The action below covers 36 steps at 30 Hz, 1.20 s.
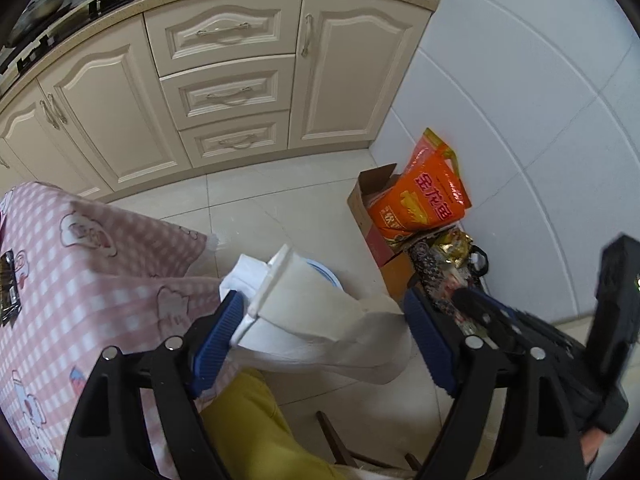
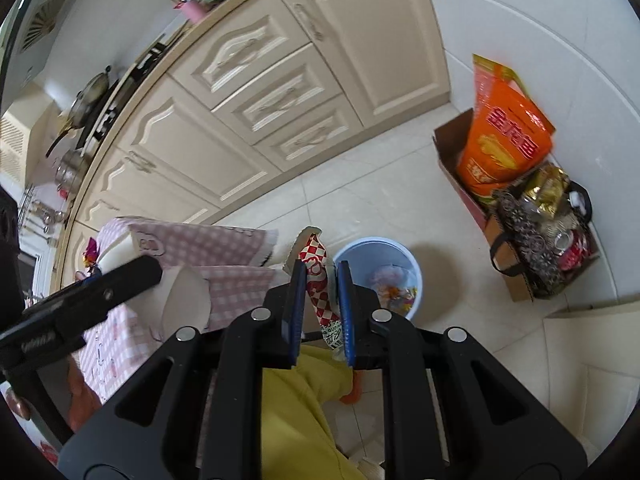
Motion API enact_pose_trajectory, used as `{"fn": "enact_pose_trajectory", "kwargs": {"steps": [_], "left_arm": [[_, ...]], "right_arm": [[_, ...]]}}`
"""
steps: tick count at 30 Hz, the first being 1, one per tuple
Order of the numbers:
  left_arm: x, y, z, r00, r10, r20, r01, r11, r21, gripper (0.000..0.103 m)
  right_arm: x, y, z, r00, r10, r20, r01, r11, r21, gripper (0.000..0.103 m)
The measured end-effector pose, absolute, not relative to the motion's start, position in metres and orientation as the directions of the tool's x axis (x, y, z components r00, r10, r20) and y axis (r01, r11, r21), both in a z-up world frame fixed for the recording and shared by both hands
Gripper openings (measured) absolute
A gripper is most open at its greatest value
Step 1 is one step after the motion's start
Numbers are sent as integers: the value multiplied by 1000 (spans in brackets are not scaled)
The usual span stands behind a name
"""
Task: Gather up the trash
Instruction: 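Carry the paper cup and wrapper over the light-blue bin, then open both tools to drop the cup and wrapper into the bin, then move both tools back over the table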
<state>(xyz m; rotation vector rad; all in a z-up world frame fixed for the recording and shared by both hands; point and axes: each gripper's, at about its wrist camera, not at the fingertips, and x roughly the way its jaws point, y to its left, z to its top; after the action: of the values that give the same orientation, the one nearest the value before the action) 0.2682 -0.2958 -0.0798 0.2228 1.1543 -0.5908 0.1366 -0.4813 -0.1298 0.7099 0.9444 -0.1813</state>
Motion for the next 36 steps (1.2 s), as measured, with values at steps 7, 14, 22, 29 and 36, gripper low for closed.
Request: {"fn": "enact_pose_trajectory", "kwargs": {"steps": [7,14,22,29,36], "left_arm": [[287,-295,-112,195,-247,-949,518,848,-115,81],[292,-268,-113,193,-236,-952,495,862,-113,81],[289,-229,-99,242,-226,-944,450,888,-97,81],[291,-209,-100,248,-220,-943,419,903,-100,81],[283,-199,-95,261,-228,-938,423,900,-101,81]], "right_arm": [[144,-481,-142,569,172,-804,443,759,477,17],[174,-454,-143,554,218,-803,389,785,482,17],[201,-435,-131,563,224,-795,370,792,486,71],[196,-421,-123,564,197,-802,351,822,449,71],[188,-408,-117,560,185,-808,346,834,431,71]]}}
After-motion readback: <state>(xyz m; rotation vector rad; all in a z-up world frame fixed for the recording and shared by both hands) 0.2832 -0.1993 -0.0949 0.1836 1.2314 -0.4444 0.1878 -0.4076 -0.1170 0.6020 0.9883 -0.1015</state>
